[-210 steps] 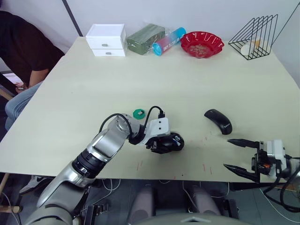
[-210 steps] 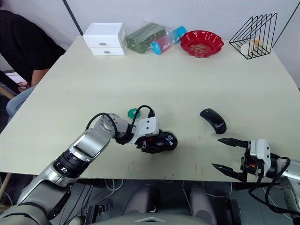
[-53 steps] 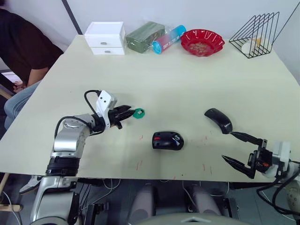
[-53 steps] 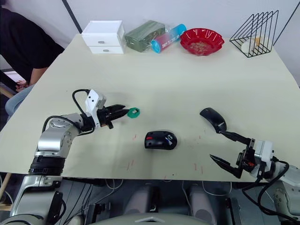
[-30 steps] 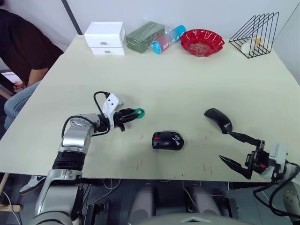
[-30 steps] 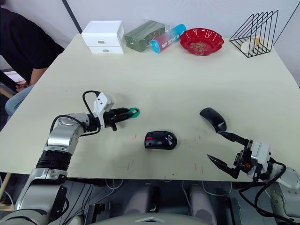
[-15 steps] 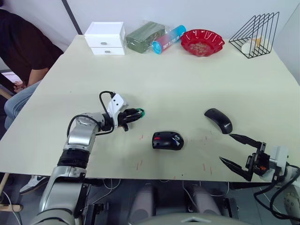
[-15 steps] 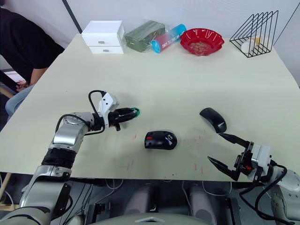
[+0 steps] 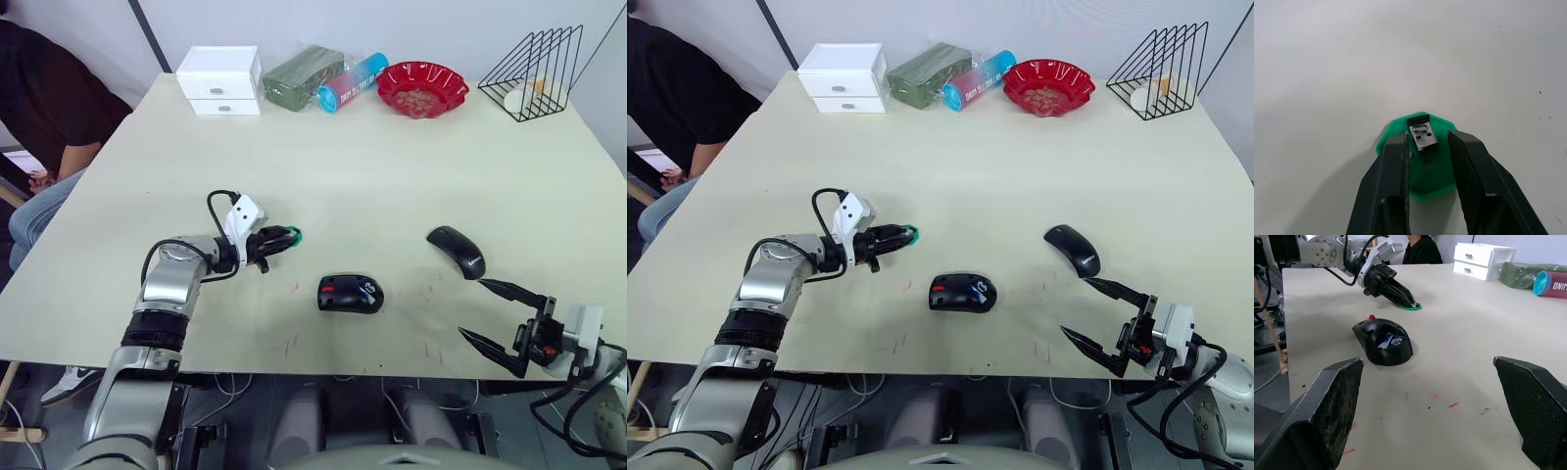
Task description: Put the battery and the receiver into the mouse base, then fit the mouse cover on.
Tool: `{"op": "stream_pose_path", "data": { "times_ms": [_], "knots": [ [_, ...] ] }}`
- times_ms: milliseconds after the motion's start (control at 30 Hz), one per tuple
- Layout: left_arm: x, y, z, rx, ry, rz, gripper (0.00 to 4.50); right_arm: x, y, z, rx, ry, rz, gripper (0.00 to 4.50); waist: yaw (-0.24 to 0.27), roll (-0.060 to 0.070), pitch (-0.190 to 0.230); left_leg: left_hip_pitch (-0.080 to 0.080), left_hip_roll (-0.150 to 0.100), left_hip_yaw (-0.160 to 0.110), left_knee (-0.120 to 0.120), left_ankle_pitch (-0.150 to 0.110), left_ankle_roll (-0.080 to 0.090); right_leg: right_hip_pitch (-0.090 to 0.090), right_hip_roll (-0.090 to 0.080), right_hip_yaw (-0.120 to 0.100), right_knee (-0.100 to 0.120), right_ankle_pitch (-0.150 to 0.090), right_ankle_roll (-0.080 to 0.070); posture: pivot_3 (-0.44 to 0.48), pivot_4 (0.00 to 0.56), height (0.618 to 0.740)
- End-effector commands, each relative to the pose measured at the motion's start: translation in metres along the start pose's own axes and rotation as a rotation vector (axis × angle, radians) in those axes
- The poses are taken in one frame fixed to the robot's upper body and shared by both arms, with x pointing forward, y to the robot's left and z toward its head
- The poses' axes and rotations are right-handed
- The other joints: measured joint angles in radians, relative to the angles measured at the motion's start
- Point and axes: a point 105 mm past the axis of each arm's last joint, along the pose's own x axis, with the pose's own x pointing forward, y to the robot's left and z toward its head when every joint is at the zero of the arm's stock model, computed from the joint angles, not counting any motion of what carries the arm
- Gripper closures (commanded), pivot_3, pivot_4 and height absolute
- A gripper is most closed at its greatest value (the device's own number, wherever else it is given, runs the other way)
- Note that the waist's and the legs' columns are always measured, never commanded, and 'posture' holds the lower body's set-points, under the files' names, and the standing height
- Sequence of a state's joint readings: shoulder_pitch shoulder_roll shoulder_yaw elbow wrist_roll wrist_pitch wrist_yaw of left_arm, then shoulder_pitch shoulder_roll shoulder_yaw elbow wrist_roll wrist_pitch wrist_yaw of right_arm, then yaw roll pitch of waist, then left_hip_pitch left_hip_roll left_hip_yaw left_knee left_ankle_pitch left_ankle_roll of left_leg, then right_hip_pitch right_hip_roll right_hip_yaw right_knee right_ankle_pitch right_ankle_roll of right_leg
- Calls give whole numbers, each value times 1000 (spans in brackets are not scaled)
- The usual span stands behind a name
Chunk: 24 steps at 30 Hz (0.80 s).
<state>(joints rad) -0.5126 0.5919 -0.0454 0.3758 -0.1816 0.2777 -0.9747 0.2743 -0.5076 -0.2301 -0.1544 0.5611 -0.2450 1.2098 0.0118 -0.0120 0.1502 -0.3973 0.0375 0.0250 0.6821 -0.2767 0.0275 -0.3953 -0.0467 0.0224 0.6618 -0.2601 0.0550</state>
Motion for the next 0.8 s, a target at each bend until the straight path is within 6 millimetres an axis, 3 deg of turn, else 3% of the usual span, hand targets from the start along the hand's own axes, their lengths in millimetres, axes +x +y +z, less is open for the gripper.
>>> {"op": "stream_pose_path", "data": {
  "times_ms": [33,800],
  "knots": [
    [-1,0,-4,-9,14,12,3134,2,0,8,-36,-22,10,0,0,0,0,0,0,0,0,0,0,0,0,0,0,0,0,0,150,740],
    [2,-4,-6,-27,18,22,3134,3,0,7,-35,-22,12,0,0,0,0,0,0,0,0,0,0,0,0,0,0,0,0,0,150,740]
  ]
}}
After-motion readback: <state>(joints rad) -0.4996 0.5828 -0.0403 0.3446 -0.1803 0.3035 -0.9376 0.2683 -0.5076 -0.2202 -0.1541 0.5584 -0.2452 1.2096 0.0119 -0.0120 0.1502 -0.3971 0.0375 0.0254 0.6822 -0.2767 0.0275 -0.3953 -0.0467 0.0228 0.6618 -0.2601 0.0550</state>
